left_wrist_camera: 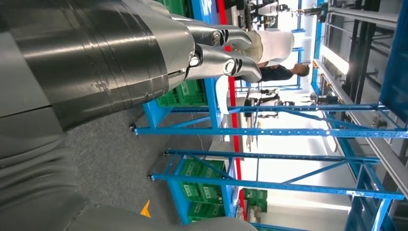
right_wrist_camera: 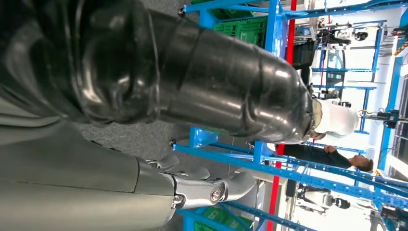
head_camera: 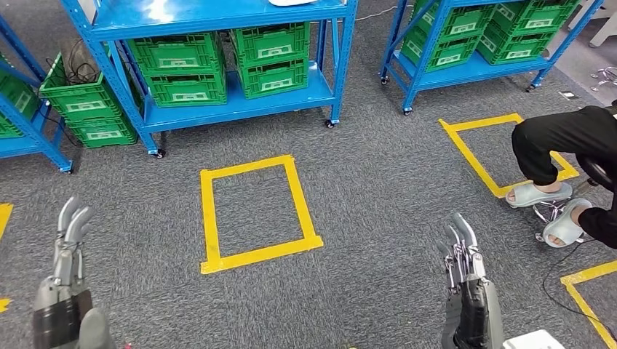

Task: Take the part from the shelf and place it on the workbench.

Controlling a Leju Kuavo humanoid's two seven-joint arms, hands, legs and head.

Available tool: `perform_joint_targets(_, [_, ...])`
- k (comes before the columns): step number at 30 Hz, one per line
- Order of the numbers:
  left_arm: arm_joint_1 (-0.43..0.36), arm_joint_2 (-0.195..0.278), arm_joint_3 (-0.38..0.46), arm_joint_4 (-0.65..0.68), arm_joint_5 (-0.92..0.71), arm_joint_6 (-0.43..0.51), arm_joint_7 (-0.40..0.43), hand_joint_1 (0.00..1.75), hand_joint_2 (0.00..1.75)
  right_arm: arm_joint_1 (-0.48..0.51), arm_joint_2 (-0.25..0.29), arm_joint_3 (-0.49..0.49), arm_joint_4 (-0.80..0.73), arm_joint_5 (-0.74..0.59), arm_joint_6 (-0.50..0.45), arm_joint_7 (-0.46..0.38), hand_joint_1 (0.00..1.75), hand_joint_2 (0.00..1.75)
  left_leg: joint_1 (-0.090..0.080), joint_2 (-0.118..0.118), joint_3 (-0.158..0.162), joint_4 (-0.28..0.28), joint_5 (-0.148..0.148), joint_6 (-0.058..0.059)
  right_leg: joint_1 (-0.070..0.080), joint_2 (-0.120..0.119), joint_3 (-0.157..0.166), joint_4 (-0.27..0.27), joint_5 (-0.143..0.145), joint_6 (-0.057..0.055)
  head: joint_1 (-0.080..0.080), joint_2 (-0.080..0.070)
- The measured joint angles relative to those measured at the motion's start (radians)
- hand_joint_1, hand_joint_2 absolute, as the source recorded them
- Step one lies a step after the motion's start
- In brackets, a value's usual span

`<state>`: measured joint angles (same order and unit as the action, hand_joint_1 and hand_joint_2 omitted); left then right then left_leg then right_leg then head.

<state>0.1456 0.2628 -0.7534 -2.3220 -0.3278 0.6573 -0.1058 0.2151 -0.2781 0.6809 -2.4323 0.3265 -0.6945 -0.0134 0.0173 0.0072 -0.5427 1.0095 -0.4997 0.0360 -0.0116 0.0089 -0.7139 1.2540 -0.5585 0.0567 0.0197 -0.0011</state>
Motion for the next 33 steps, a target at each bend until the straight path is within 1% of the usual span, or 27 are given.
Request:
perform_joint_targets(2, [0.0, 0.0, 0.0, 0.0, 0.006, 0.0, -0.001, 0.0, 0.0, -0.002, 0.0, 0.0, 0.0, 0.005, 0.0, 0.005, 0.0, 0.0, -0.002, 0.002, 0.008, 0.0, -0.006, -0.003, 0.004, -0.005, 0.064, -0.133, 0.066, -0.012, 0.006, 0.0])
perform_joint_targets(3, [0.0, 0.0, 0.0, 0.0, 0.008, 0.0, -0.001, 0.0, 0.0, -0.004, 0.0, 0.0, 0.0, 0.007, 0.0, 0.006, 0.0, 0.0, -0.003, 0.002, 0.011, 0.0, -0.01, -0.007, 0.007, -0.008, 0.094, -0.192, 0.086, -0.019, 0.008, 0.0])
perform_joint_targets(4, [0.0, 0.0, 0.0, 0.0, 0.01, 0.0, -0.002, 0.0, 0.0, -0.005, 0.0, 0.0, 0.0, 0.009, 0.0, 0.007, 0.0, 0.0, -0.004, 0.003, 0.013, -0.001, -0.013, -0.011, 0.011, -0.012, 0.115, -0.229, 0.093, -0.026, 0.008, 0.0])
perform_joint_targets(6, [0.0, 0.0, -0.001, 0.0, 0.011, 0.0, -0.002, 0.0, 0.0, -0.007, -0.001, 0.0, 0.0, 0.011, 0.0, 0.008, 0.0, 0.0, -0.003, 0.005, 0.016, -0.005, -0.018, -0.022, 0.018, -0.013, 0.128, -0.243, 0.09, -0.036, 0.008, 0.0])
perform_joint_targets(8, [-0.001, 0.0, -0.001, -0.002, 0.012, 0.0, -0.002, 0.0, 0.0, -0.008, -0.001, 0.0, -0.001, 0.011, 0.0, 0.008, 0.0, 0.0, -0.003, 0.005, 0.017, -0.003, -0.025, -0.031, 0.014, -0.009, 0.148, -0.26, 0.093, -0.046, 0.007, 0.0])
perform_joint_targets(9, [-0.001, 0.0, -0.001, -0.003, 0.011, 0.0, -0.002, 0.0, 0.0, -0.008, -0.001, 0.0, -0.001, 0.012, 0.0, 0.008, 0.0, 0.0, -0.004, 0.003, 0.011, 0.016, -0.035, -0.034, 0.011, -0.007, 0.162, -0.27, 0.093, -0.051, 0.003, 0.0])
perform_joint_targets(10, [-0.001, 0.0, -0.001, -0.005, 0.012, 0.0, -0.003, 0.0, 0.0, -0.009, -0.001, 0.0, -0.001, 0.012, 0.0, 0.008, 0.0, 0.0, -0.004, 0.001, -0.006, 0.054, -0.051, -0.036, 0.008, -0.006, 0.176, -0.28, 0.093, -0.056, -0.003, 0.0])
perform_joint_targets(11, [-0.001, 0.0, -0.001, -0.005, 0.012, 0.0, -0.003, 0.0, 0.0, -0.01, -0.001, 0.0, -0.001, 0.012, 0.0, 0.008, 0.0, 0.0, -0.004, -0.001, -0.037, 0.113, -0.072, -0.038, 0.008, -0.006, 0.183, -0.282, 0.088, -0.06, -0.01, 0.0])
perform_joint_targets(12, [-0.001, 0.0, -0.001, -0.006, 0.012, 0.0, -0.002, 0.0, 0.0, -0.01, -0.001, 0.0, -0.001, 0.012, 0.0, 0.008, 0.0, 0.0, -0.004, -0.003, -0.08, 0.181, -0.093, -0.039, 0.009, -0.005, 0.188, -0.281, 0.084, -0.063, -0.016, 0.0])
perform_joint_targets(13, [0.0, 0.0, -0.001, -0.006, 0.013, 0.0, -0.002, 0.0, 0.0, -0.011, -0.001, 0.0, 0.0, 0.012, 0.0, 0.008, 0.0, 0.0, -0.003, -0.003, -0.123, 0.24, -0.105, -0.04, 0.009, -0.003, 0.192, -0.28, 0.078, -0.064, -0.021, 0.0])
perform_joint_targets(14, [0.0, 0.001, -0.001, -0.005, 0.013, 0.0, -0.002, 0.0, 0.0, -0.01, -0.001, 0.0, 0.0, 0.012, 0.0, 0.009, 0.0, 0.0, -0.003, -0.004, -0.154, 0.273, -0.1, -0.04, 0.01, 0.0, 0.197, -0.278, 0.072, -0.063, -0.024, 0.0])
perform_joint_targets(15, [0.0, 0.001, -0.001, -0.005, 0.014, 0.0, -0.002, 0.0, 0.0, -0.01, -0.001, 0.0, 0.0, 0.012, 0.0, 0.009, 0.0, 0.0, -0.003, -0.004, -0.166, 0.268, -0.076, -0.039, 0.01, 0.002, 0.204, -0.277, 0.064, -0.062, -0.027, 0.0])
perform_joint_targets(16, [0.0, 0.001, -0.001, -0.005, 0.014, 0.0, -0.002, 0.0, 0.0, -0.01, -0.001, 0.0, 0.0, 0.012, 0.0, 0.009, 0.0, 0.0, -0.003, -0.004, -0.156, 0.225, -0.034, -0.038, 0.01, 0.005, 0.214, -0.275, 0.055, -0.059, -0.031, 0.0])
perform_joint_targets(17, [0.0, 0.001, -0.001, -0.005, 0.014, 0.0, -0.002, 0.0, 0.0, -0.01, -0.001, 0.0, 0.0, 0.012, 0.0, 0.009, 0.0, 0.0, -0.003, -0.005, -0.132, 0.158, 0.012, -0.035, 0.01, 0.006, 0.224, -0.274, 0.045, -0.056, -0.034, 0.0])
perform_joint_targets(18, [0.0, 0.001, -0.001, -0.005, 0.014, 0.0, -0.002, 0.0, 0.0, -0.011, -0.001, 0.0, 0.001, 0.012, 0.0, 0.009, 0.0, 0.0, -0.004, -0.006, -0.104, 0.095, 0.041, -0.032, 0.012, 0.008, 0.23, -0.274, 0.034, -0.052, -0.037, 0.0])
perform_joint_targets(19, [-0.001, 0.001, -0.001, -0.006, 0.014, 0.0, -0.001, 0.0, 0.0, -0.012, -0.001, 0.0, 0.001, 0.012, 0.0, 0.009, 0.0, 0.0, -0.006, -0.006, -0.076, 0.046, 0.053, -0.028, 0.013, 0.009, 0.235, -0.274, 0.024, -0.046, -0.04, 0.0])
perform_joint_targets(20, [-0.002, 0.001, -0.001, -0.007, 0.013, 0.0, -0.001, 0.0, 0.0, -0.013, -0.001, 0.0, 0.002, 0.012, 0.0, 0.009, 0.0, 0.0, -0.008, -0.007, -0.057, 0.019, 0.049, -0.023, 0.014, 0.01, 0.238, -0.275, 0.018, -0.039, -0.041, 0.0])
perform_joint_targets(21, [-0.002, 0.001, -0.001, -0.007, 0.012, 0.0, -0.001, 0.0, 0.0, -0.014, -0.001, 0.001, 0.002, 0.012, 0.0, 0.009, 0.0, 0.0, -0.01, -0.008, -0.046, 0.01, 0.038, -0.017, 0.015, 0.011, 0.245, -0.275, 0.016, -0.032, -0.04, 0.0])
perform_joint_targets(23, [-0.002, 0.001, -0.001, -0.008, 0.01, 0.0, -0.001, 0.0, 0.0, -0.016, -0.001, 0.001, 0.002, 0.011, 0.0, 0.009, 0.0, 0.0, -0.007, -0.01, -0.031, -0.001, 0.032, -0.006, 0.013, 0.009, 0.258, -0.268, 0.014, -0.021, -0.038, 0.0])
perform_joint_targets(24, [-0.002, 0.0, -0.002, -0.008, 0.01, 0.0, -0.002, 0.0, 0.0, -0.017, -0.001, 0.001, 0.002, 0.011, 0.0, 0.009, 0.0, 0.0, -0.004, -0.01, -0.024, -0.005, 0.029, -0.001, 0.013, 0.007, 0.251, -0.247, 0.009, -0.015, -0.034, 0.0])
perform_joint_targets(25, [-0.002, 0.0, -0.002, -0.008, 0.01, 0.0, -0.002, 0.0, 0.0, -0.018, -0.001, 0.001, 0.002, 0.011, 0.0, 0.009, 0.0, 0.0, -0.002, -0.011, -0.016, -0.007, 0.026, 0.003, 0.011, 0.005, 0.227, -0.206, -0.005, -0.01, -0.029, 0.0])
perform_joint_targets(28, [-0.002, 0.0, -0.002, -0.008, 0.011, 0.0, -0.002, 0.0, 0.0, -0.018, -0.002, 0.001, 0.003, 0.011, 0.0, 0.009, 0.0, 0.0, -0.002, -0.01, -0.003, -0.01, 0.01, 0.01, 0.005, 0.002, 0.1, -0.025, -0.067, 0.003, -0.011, 0.0])
perform_joint_targets(29, [-0.002, 0.0, -0.002, -0.008, 0.011, 0.0, -0.002, 0.0, 0.0, -0.017, -0.002, 0.001, 0.003, 0.011, 0.0, 0.009, 0.0, 0.0, -0.002, -0.01, 0.003, -0.01, 0.003, 0.01, 0.004, 0.001, 0.068, 0.006, -0.073, 0.003, -0.008, 0.0])
perform_joint_targets(30, [-0.002, 0.0, -0.002, -0.008, 0.011, 0.0, -0.002, 0.0, 0.0, -0.017, -0.002, 0.001, 0.003, 0.011, 0.0, 0.009, 0.0, 0.0, -0.002, -0.01, 0.012, -0.01, -0.005, 0.009, 0.003, 0.001, 0.051, 0.004, -0.06, 0.002, -0.004, 0.0])
perform_joint_targets(31, [-0.002, 0.0, -0.002, -0.008, 0.011, 0.0, -0.002, 0.0, 0.0, -0.017, -0.002, 0.001, 0.003, 0.011, 0.0, 0.009, 0.0, 0.0, -0.003, -0.01, 0.024, -0.01, -0.013, 0.008, 0.004, 0.001, 0.051, -0.032, -0.024, -0.002, 0.0, 0.0])
perform_joint_targets(32, [-0.002, 0.0, -0.002, -0.008, 0.011, 0.0, -0.002, 0.0, 0.0, -0.017, -0.002, 0.001, 0.003, 0.011, 0.0, 0.009, 0.0, 0.0, -0.003, -0.01, 0.036, -0.011, -0.022, 0.007, 0.006, -0.001, 0.063, -0.093, 0.029, -0.009, 0.004, 0.0])
perform_joint_targets(33, [-0.003, 0.0, -0.002, -0.008, 0.011, 0.0, -0.001, 0.0, 0.0, -0.017, -0.002, 0.001, 0.003, 0.011, 0.0, 0.009, 0.0, 0.0, -0.004, -0.01, 0.05, -0.011, -0.031, 0.005, 0.009, -0.004, 0.077, -0.149, 0.069, -0.018, 0.007, 0.0])
